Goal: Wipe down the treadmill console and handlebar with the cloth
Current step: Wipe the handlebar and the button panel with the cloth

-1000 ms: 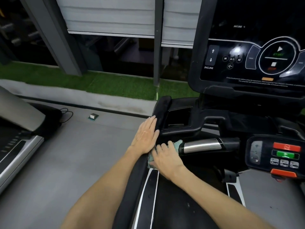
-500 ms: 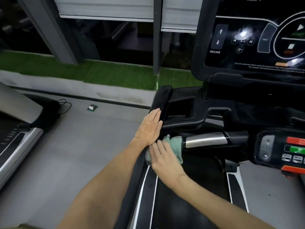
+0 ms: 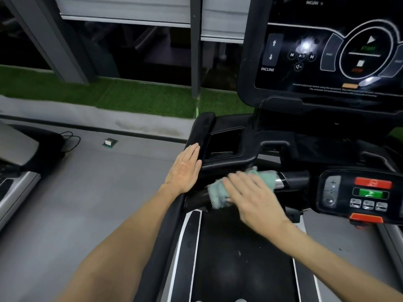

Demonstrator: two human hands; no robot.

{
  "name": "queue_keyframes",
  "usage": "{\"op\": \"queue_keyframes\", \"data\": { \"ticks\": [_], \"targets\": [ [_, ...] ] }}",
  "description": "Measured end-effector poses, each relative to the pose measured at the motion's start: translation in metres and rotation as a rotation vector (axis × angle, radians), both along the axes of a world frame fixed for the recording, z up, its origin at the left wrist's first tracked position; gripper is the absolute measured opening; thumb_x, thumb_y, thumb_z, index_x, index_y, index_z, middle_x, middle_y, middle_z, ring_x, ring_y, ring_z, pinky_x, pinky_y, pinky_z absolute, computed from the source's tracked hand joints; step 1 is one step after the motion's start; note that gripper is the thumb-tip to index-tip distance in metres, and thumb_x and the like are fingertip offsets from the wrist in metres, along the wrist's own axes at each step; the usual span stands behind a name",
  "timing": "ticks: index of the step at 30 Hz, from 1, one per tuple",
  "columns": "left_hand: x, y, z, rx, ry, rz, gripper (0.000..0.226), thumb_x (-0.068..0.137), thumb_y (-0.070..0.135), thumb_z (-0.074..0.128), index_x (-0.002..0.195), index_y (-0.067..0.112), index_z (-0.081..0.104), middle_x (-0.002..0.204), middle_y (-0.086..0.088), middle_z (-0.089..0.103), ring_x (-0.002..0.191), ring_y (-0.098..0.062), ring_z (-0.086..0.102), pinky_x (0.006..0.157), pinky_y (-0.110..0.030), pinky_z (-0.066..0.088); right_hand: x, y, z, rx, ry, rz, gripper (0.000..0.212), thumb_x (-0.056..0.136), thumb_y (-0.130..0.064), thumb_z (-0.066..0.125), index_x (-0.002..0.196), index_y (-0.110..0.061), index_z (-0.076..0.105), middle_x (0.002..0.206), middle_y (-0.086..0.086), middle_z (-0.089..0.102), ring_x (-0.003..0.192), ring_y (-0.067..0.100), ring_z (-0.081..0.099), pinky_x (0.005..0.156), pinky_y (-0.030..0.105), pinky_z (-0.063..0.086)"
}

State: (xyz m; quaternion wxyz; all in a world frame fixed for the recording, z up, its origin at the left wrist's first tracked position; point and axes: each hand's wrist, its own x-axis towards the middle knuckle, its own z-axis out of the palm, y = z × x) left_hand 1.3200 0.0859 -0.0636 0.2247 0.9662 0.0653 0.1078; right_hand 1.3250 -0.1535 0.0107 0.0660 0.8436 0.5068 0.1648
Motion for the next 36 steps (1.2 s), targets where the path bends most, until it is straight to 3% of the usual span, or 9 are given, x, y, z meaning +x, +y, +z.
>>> {"op": "queue_keyframes", "data": {
  "ticks": [2,4,11,16,21,26,29,33,36],
  "targets": [
    [0.001,-0.001,0.000,0.007,-0.006,0.008,0.051,0.106,0.024,0.031,0.151,0.003,0.025,0.159,-0.009,0.024,0.148,-0.020,0.019,0.122,-0.032,0.011,0.006,-0.016,0.010,0.045,0.024,-0.136,0.039,0.099,-0.026,0.038,0.124,-0.002,0.055,0.111,0.012,0.058,0.101,0.033,0.054,0.092,0.042,0.038],
    [0.002,-0.001,0.000,0.006,-0.011,0.007,0.050,0.105,0.023,0.032,0.150,0.001,0.027,0.158,-0.011,0.026,0.147,-0.022,0.021,0.122,-0.033,0.013,-0.001,-0.006,0.012,0.045,0.052,-0.218,0.040,0.100,-0.033,0.031,0.117,-0.006,0.055,0.102,0.011,0.054,0.093,0.033,0.049,0.088,0.044,0.037],
    [0.002,0.002,-0.002,-0.001,-0.014,-0.019,0.055,0.102,0.028,0.024,0.149,0.000,0.030,0.157,-0.011,0.029,0.145,-0.023,0.026,0.121,-0.035,0.018,-0.035,0.074,-0.030,-0.230,0.087,-0.031,0.042,0.098,-0.042,0.040,0.114,-0.006,0.055,0.100,0.013,0.058,0.091,0.031,0.051,0.091,0.046,0.031],
    [0.003,0.003,-0.002,-0.017,0.009,-0.003,0.052,0.105,0.028,0.025,0.152,0.005,0.026,0.159,-0.006,0.024,0.147,-0.018,0.020,0.122,-0.032,0.013,-0.009,0.031,-0.008,-0.071,0.079,0.022,0.041,0.096,-0.031,0.045,0.125,-0.004,0.053,0.106,0.011,0.057,0.094,0.030,0.051,0.093,0.042,0.036],
    [0.003,-0.001,0.001,-0.028,0.029,0.019,0.051,0.105,0.025,0.030,0.152,0.007,0.026,0.160,-0.004,0.024,0.147,-0.017,0.019,0.122,-0.035,0.016,0.025,-0.047,0.032,0.091,0.061,-0.201,0.034,0.099,-0.021,0.032,0.109,-0.005,0.061,0.090,0.007,0.058,0.082,0.029,0.053,0.084,0.042,0.044],
    [0.009,-0.024,0.012,-0.058,-0.023,0.122,0.045,0.100,0.012,0.044,0.142,-0.002,0.042,0.149,-0.017,0.041,0.139,-0.030,0.036,0.118,-0.040,0.026,0.037,-0.070,0.056,0.015,0.032,-0.165,0.047,0.075,0.000,0.024,0.100,-0.005,0.063,0.087,0.008,0.061,0.078,0.028,0.059,0.077,0.040,0.051],
    [0.020,-0.069,0.040,-0.223,-0.128,0.145,0.039,0.100,0.012,0.045,0.137,0.000,0.050,0.141,-0.013,0.049,0.131,-0.025,0.045,0.115,-0.035,0.031,0.043,-0.087,0.082,0.230,0.020,-0.208,0.037,0.071,0.004,0.037,0.097,-0.005,0.062,0.086,0.008,0.060,0.077,0.029,0.057,0.076,0.039,0.048],
    [0.030,-0.131,0.075,-0.325,-0.204,0.009,0.041,0.103,0.018,0.040,0.143,0.008,0.045,0.147,-0.003,0.043,0.136,-0.013,0.036,0.114,-0.019,0.020,0.049,-0.140,0.095,0.581,-0.102,-0.415,0.031,0.085,0.006,0.046,0.112,0.005,0.061,0.104,0.017,0.065,0.093,0.034,0.061,0.086,0.038,0.044],
    [0.039,-0.168,0.092,-0.334,-0.194,-0.073,0.043,0.104,0.022,0.037,0.146,0.011,0.041,0.149,0.000,0.041,0.138,-0.009,0.033,0.112,-0.013,0.014,0.039,-0.151,0.062,0.579,0.047,-0.503,0.044,0.103,-0.021,0.030,0.133,0.004,0.050,0.134,0.019,0.055,0.125,0.035,0.051,0.107,0.041,0.035]
  ]
}}
